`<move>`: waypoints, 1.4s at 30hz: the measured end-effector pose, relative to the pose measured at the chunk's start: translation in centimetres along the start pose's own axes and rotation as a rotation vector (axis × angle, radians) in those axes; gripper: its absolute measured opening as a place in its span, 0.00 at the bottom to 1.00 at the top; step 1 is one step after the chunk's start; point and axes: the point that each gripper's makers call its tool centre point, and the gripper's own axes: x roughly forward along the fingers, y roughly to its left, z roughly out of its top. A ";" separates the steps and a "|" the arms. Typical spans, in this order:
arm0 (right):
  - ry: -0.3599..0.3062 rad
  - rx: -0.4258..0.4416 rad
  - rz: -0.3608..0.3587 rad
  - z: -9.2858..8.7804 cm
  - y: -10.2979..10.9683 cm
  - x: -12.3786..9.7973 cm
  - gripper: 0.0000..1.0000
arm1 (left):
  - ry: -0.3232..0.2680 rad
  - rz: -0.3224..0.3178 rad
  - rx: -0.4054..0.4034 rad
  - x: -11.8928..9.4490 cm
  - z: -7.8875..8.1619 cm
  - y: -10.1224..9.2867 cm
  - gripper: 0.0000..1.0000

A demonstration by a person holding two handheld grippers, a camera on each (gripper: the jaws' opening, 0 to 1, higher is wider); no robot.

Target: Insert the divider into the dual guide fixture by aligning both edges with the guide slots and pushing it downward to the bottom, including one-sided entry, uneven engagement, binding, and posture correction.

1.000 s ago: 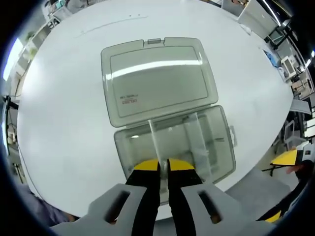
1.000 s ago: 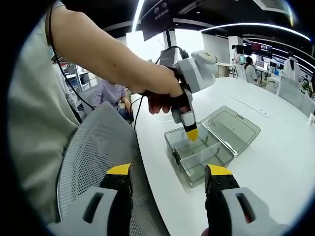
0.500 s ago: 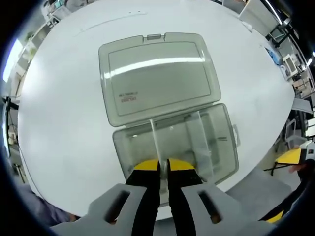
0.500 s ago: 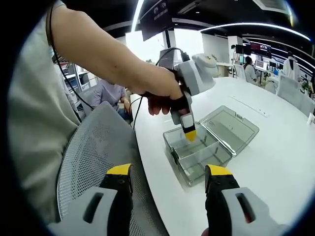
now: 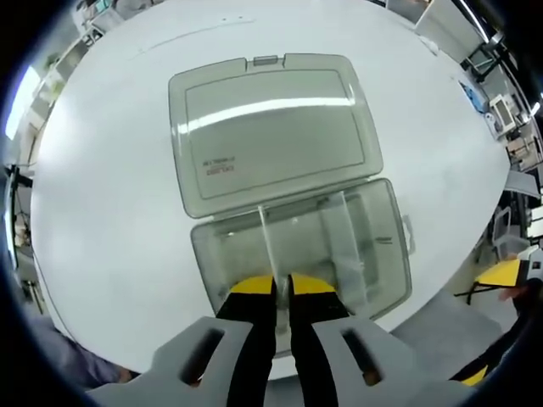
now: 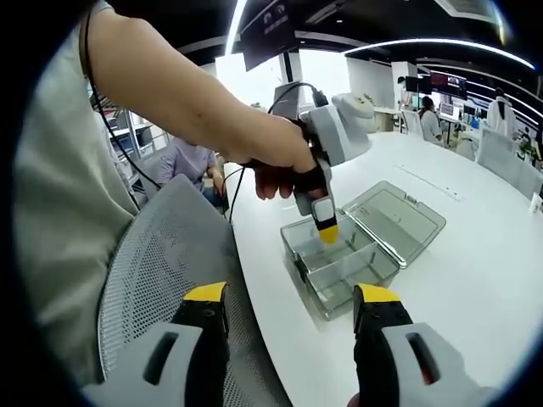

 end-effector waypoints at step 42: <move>0.002 -0.003 0.012 -0.1 0.0 0.2 0.56 | 0.051 0.047 -0.030 -1.0 0.4 0.1 0.02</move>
